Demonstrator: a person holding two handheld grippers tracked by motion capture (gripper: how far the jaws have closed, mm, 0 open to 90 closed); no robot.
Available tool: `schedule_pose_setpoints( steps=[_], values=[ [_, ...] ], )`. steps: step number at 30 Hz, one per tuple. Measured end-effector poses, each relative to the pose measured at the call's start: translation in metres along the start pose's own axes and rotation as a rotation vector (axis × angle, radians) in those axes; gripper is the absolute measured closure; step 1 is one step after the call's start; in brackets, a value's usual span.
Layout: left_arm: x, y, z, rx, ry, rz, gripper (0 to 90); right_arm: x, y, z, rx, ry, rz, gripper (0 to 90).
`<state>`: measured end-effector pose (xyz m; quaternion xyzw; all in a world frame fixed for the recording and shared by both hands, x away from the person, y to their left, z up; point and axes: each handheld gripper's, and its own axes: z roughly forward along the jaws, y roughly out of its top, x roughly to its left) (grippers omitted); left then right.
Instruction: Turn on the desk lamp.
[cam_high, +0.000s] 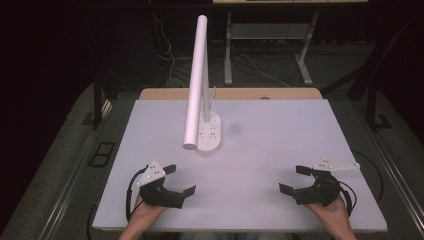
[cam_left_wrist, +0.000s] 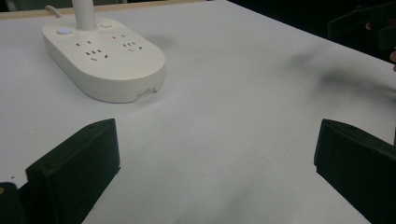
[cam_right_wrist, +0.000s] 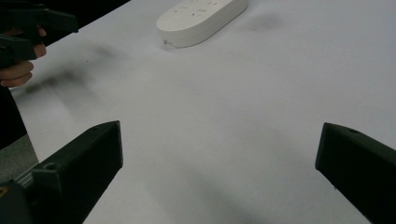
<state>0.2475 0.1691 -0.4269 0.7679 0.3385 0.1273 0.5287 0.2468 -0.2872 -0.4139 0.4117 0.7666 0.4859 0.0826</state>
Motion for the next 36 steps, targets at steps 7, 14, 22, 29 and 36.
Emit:
schedule_pose_setpoints(
  steps=[7,14,22,29,36],
  values=[
    [-0.001,-0.001,0.000,0.003,0.000,0.001,0.0,0.001,0.001,0.002,0.016,0.006,-0.001,0.3],
    [-0.002,-0.001,0.000,0.009,0.001,0.002,0.0,0.000,0.001,0.002,0.024,0.006,0.005,0.3],
    [-0.005,-0.002,0.000,0.013,-0.001,0.018,0.0,-0.002,0.002,-0.001,0.020,0.008,0.019,0.4],
    [-0.004,-0.001,0.000,0.012,0.008,0.021,0.0,-0.004,0.007,-0.001,0.044,0.013,0.008,0.3],
    [-0.003,-0.001,-0.002,0.006,0.014,0.021,0.0,-0.003,0.013,0.000,0.063,0.013,-0.004,0.4]
  ],
)
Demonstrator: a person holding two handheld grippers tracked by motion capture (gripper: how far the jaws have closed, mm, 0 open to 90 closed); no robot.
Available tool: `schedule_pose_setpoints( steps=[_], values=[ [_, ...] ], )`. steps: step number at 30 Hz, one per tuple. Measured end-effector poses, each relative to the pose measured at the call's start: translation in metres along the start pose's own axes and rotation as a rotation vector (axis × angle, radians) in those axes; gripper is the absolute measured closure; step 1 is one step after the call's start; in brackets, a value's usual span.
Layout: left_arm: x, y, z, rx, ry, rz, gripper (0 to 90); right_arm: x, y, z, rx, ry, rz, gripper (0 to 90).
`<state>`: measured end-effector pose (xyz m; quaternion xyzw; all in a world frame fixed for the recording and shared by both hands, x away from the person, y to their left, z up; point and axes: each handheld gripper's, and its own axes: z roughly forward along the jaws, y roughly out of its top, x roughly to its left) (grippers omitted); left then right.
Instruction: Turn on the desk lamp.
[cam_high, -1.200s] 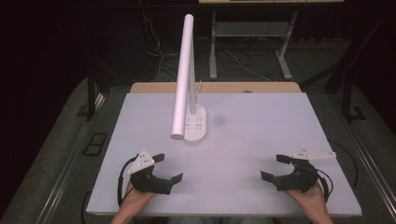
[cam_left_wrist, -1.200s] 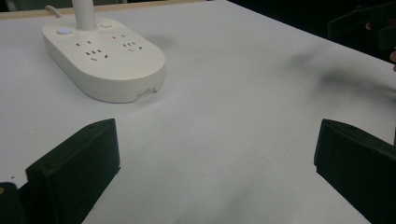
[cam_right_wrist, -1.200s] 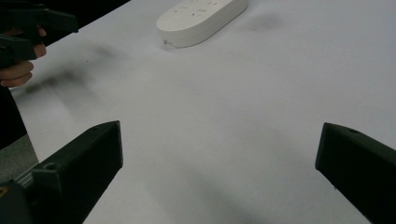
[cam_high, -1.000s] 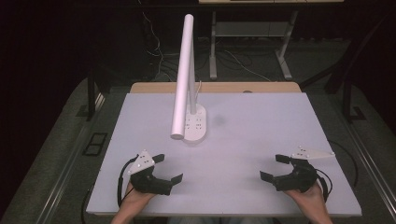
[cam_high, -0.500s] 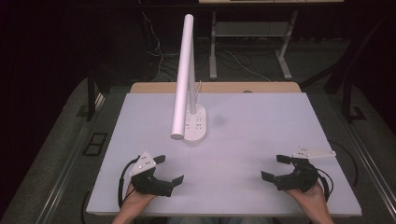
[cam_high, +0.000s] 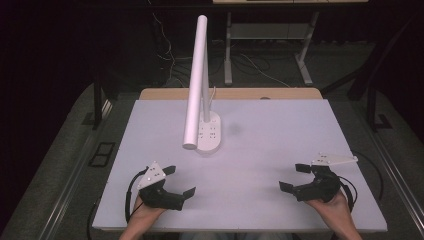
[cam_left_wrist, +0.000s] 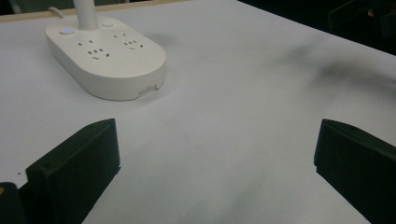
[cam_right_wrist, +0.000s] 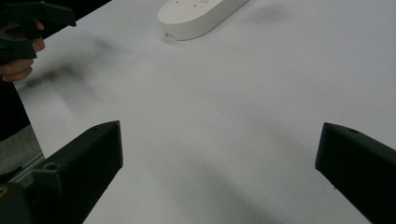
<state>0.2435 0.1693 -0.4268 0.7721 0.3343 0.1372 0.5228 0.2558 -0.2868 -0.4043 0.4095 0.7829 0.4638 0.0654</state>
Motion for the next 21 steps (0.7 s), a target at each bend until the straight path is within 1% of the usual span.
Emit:
schedule_pose_setpoints(
  steps=[1,4,6,11,14,17,21],
  values=[
    [0.000,0.000,0.000,0.000,0.000,0.000,0.0,0.001,0.001,0.000,0.004,0.002,0.004,0.4],
    [0.000,0.000,0.000,0.003,0.001,0.001,0.0,0.001,0.005,0.002,0.007,0.002,-0.013,0.3],
    [0.000,0.000,0.000,0.004,0.001,0.002,0.0,0.001,0.008,0.004,0.016,0.006,-0.012,0.4],
    [0.000,-0.001,0.000,0.006,0.001,-0.002,0.0,0.001,0.015,0.006,0.018,0.012,-0.017,0.3],
    [0.000,-0.001,0.000,0.006,0.001,-0.004,0.0,0.001,0.019,0.008,0.033,0.013,-0.028,0.4],
    [0.000,-0.001,0.000,0.006,-0.001,-0.005,0.0,0.000,0.021,0.010,0.041,0.019,-0.021,0.4],
    [0.000,-0.001,0.000,0.006,-0.003,-0.005,0.0,0.002,0.027,0.013,0.054,0.024,-0.033,0.3]
  ],
)
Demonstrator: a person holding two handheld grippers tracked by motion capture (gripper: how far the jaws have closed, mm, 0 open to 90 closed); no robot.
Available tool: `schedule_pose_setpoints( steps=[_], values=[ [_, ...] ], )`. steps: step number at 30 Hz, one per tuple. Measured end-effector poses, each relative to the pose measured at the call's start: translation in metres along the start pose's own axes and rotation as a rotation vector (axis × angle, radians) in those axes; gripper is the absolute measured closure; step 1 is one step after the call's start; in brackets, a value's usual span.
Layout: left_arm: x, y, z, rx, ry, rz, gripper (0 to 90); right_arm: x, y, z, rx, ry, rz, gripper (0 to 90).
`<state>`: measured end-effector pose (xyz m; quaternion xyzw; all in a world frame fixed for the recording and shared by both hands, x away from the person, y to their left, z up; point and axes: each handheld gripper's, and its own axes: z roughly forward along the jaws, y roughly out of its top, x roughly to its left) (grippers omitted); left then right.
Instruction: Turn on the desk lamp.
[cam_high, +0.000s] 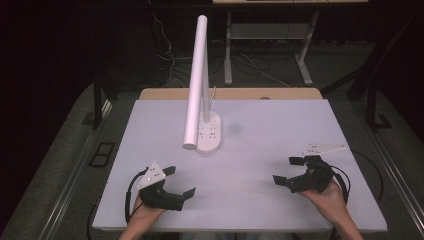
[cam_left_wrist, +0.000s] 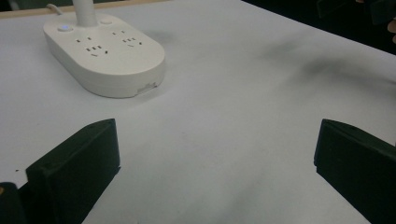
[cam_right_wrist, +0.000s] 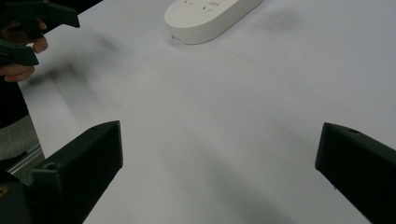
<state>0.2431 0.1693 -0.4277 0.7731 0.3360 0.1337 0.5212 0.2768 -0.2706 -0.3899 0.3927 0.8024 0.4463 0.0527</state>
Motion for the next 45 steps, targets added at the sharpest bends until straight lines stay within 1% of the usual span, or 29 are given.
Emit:
schedule_pose_setpoints(
  steps=[2,3,5,8,17,20,25,28,30,35,36,45],
  values=[
    [0.000,0.000,0.000,0.000,0.000,-0.001,0.0,0.001,0.004,0.001,0.002,0.005,-0.003,0.4],
    [0.000,0.000,0.000,0.000,0.000,-0.001,0.0,0.000,0.006,0.001,0.005,0.005,-0.014,0.4],
    [0.000,0.000,0.000,0.000,0.000,-0.002,0.0,0.000,0.011,0.002,0.004,0.008,-0.020,0.3],
    [0.000,0.000,0.000,-0.001,0.002,-0.002,0.0,0.000,0.018,0.004,0.002,0.011,-0.023,0.4],
    [0.000,0.000,-0.001,-0.002,0.000,0.000,0.0,0.003,0.035,0.014,0.027,0.016,-0.038,0.4],
    [0.000,0.000,0.000,-0.001,0.000,-0.001,0.0,0.003,0.040,0.018,0.026,0.023,-0.054,0.4],
    [0.000,0.000,0.001,-0.002,0.000,-0.004,0.0,0.001,0.049,0.024,0.027,0.039,-0.050,0.4],
    [0.000,0.000,0.001,0.002,-0.004,-0.001,0.0,-0.002,0.054,0.027,0.030,0.039,-0.045,0.4],
    [-0.001,0.000,0.001,0.001,-0.005,-0.001,0.0,-0.003,0.057,0.028,0.032,0.036,-0.049,0.4],
    [0.000,0.000,0.001,0.004,-0.003,0.000,0.0,-0.002,0.065,0.032,0.031,0.040,-0.057,0.4],
    [-0.001,0.000,0.001,0.004,-0.003,0.000,0.0,-0.002,0.068,0.034,0.026,0.046,-0.060,0.4],
    [0.000,0.000,0.000,0.000,-0.003,-0.001,0.0,-0.002,0.083,0.043,0.023,0.054,-0.056,0.4]
  ],
)
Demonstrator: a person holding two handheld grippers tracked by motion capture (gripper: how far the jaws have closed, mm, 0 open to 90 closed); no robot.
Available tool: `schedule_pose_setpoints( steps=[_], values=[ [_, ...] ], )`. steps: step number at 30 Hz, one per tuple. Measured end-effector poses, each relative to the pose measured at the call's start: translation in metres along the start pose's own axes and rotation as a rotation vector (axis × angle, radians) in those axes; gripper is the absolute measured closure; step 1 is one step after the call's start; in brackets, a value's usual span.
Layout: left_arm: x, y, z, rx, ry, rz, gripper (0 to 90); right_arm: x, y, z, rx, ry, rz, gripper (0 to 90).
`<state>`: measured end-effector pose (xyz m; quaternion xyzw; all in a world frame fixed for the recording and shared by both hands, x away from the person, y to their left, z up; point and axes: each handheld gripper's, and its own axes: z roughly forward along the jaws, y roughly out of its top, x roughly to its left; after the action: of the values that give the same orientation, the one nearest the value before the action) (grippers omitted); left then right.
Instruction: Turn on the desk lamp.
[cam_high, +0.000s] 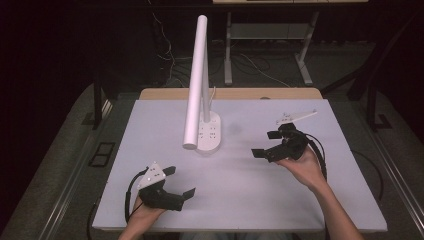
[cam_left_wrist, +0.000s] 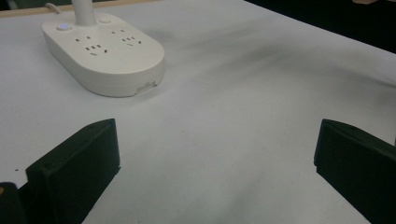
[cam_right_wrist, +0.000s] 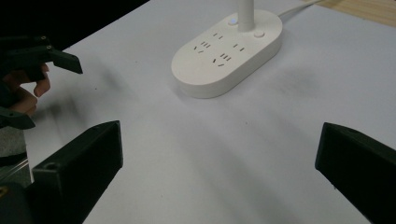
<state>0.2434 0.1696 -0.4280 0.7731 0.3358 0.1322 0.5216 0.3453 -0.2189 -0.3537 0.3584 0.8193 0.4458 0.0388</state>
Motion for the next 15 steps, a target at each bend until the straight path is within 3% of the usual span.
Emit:
schedule_pose_setpoints(
  steps=[15],
  values=[
    [0.000,0.000,-0.001,-0.001,-0.002,0.003,0.0,-0.002,0.020,0.014,-0.004,-0.005,0.012,0.4]
  ],
)
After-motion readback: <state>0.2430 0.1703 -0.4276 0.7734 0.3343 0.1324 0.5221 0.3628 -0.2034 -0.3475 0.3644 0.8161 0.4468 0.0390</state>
